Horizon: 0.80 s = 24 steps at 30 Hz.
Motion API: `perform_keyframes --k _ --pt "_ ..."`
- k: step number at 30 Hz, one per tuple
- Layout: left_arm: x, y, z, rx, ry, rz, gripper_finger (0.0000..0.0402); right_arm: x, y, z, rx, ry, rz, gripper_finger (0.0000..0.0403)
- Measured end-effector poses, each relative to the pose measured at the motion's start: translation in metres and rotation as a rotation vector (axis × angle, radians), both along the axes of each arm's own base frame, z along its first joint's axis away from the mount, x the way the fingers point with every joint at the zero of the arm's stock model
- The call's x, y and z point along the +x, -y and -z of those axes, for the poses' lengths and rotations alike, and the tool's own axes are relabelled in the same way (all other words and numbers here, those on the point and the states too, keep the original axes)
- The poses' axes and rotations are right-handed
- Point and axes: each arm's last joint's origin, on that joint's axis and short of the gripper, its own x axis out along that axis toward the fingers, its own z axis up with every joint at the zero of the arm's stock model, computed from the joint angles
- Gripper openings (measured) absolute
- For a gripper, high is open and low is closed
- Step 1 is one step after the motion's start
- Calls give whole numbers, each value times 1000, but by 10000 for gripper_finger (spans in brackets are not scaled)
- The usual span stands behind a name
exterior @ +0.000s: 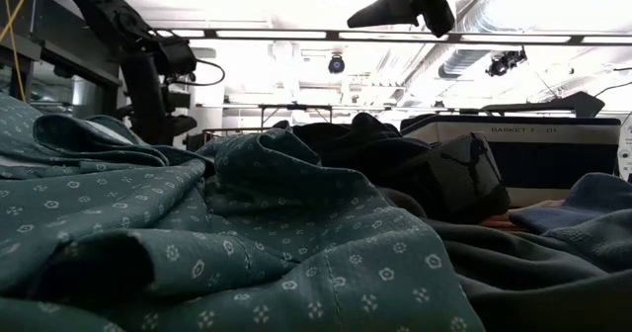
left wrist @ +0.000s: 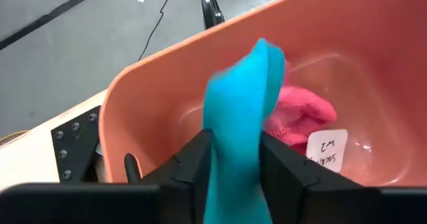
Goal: Pick & Place Cloths
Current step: Put the blue sock into the orange bin, then put the violet sock into the orange bin
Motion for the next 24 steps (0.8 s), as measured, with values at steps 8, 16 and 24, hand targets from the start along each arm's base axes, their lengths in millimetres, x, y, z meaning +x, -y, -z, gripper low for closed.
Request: perform_keyframes --k 8,16,24 --pt "-7 14 -23 56 80 50 187 -2 -7 2 8 -20 -46 244" --pt "-12 39 -52 37 346 318 178 -27 -17 16 205 -193 -76 244" --pt "2 68 -67 40 465 557 149 -55 -34 34 475 -477 -136 244"
